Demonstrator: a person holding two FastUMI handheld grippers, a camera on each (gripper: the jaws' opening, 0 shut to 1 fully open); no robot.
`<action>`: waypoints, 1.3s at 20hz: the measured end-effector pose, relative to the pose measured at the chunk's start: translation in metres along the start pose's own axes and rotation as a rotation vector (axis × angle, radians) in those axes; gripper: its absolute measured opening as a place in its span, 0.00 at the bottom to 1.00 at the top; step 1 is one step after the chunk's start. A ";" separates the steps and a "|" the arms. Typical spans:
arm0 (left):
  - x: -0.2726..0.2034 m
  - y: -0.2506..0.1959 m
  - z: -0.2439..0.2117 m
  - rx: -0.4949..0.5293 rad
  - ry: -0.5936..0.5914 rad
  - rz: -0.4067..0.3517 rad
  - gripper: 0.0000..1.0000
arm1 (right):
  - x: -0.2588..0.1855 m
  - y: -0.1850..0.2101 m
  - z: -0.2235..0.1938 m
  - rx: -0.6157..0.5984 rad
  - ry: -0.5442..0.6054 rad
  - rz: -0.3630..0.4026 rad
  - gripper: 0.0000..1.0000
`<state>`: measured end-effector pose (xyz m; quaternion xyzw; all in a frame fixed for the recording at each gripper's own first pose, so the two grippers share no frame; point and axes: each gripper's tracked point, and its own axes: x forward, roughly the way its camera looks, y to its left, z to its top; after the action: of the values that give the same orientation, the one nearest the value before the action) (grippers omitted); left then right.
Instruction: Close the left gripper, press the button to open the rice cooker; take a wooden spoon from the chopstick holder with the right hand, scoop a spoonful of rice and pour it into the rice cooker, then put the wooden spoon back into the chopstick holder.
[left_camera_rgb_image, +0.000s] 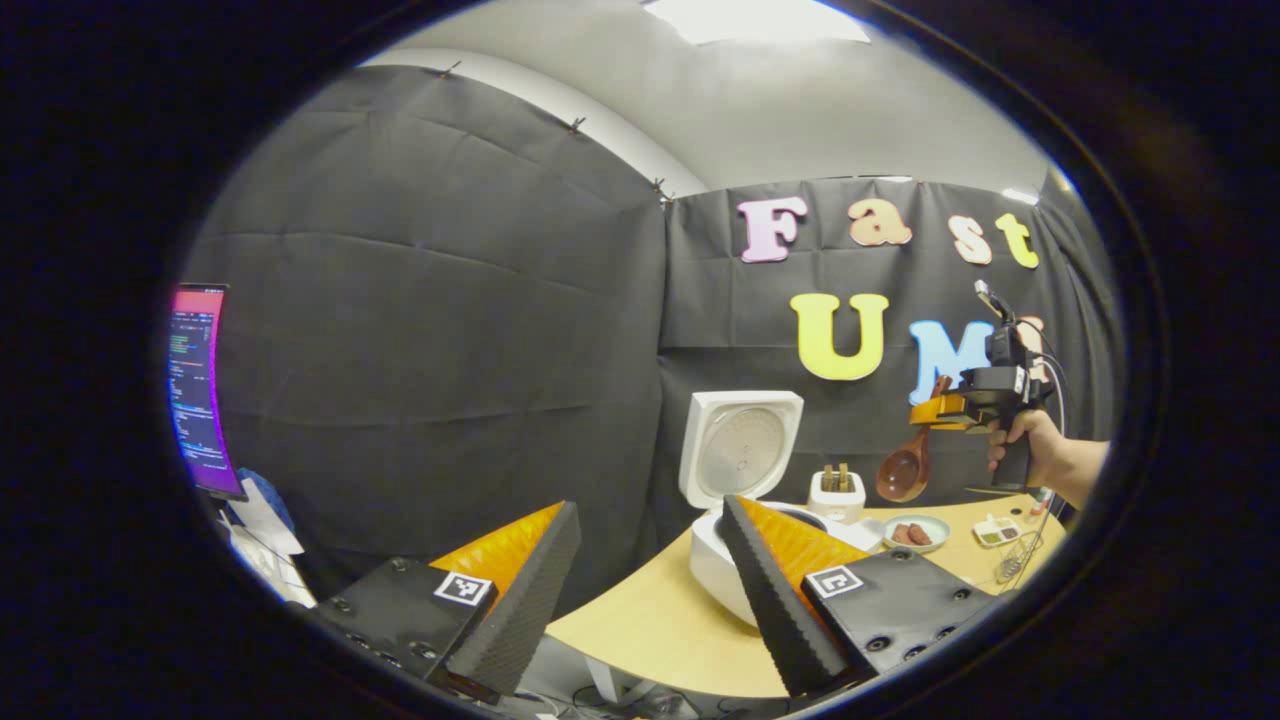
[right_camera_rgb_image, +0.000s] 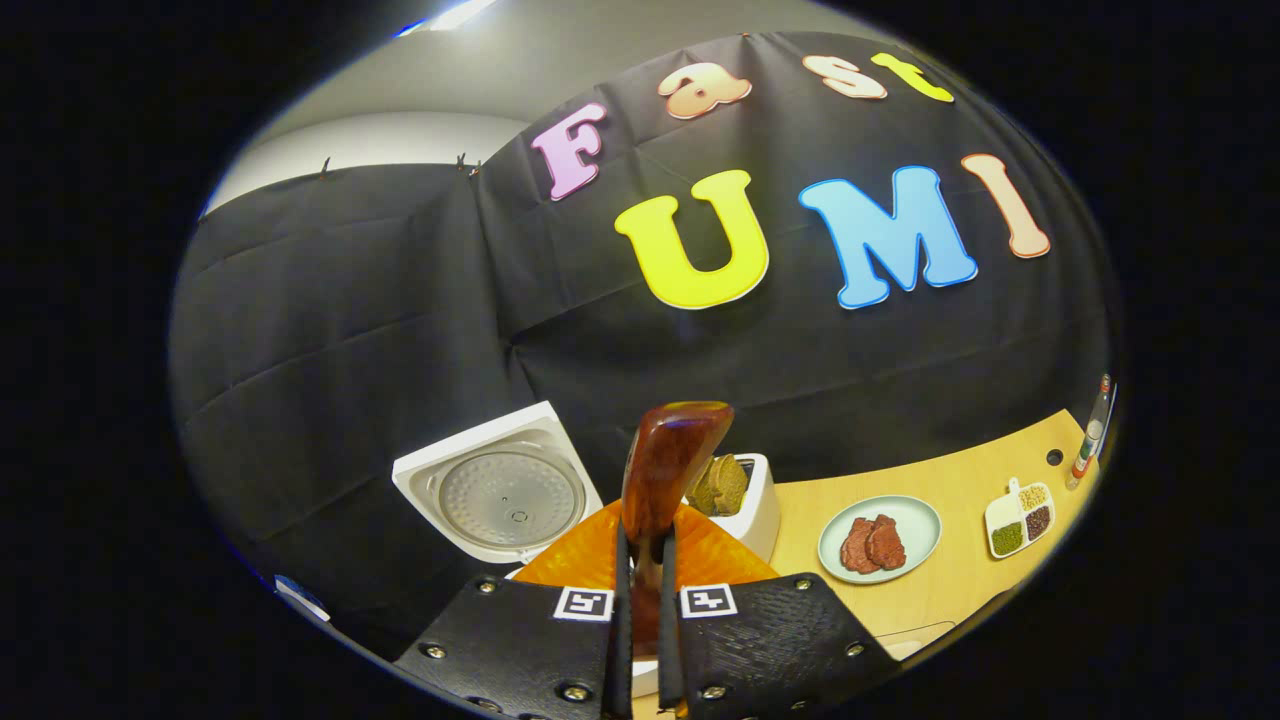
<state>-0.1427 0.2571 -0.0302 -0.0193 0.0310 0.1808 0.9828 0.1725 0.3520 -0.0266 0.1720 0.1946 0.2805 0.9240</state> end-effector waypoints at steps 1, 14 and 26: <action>0.004 -0.009 0.002 0.000 -0.003 -0.018 1.00 | -0.007 -0.009 0.005 0.007 -0.011 -0.007 0.10; 0.026 -0.117 0.012 0.006 -0.023 -0.223 1.00 | -0.097 -0.150 0.020 0.108 -0.088 -0.199 0.10; 0.024 -0.170 0.017 0.041 -0.011 -0.304 0.98 | -0.170 -0.294 -0.006 0.146 -0.115 -0.440 0.10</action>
<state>-0.0590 0.1072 -0.0105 -0.0026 0.0258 0.0295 0.9992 0.1720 0.0229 -0.1127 0.2074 0.1940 0.0474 0.9576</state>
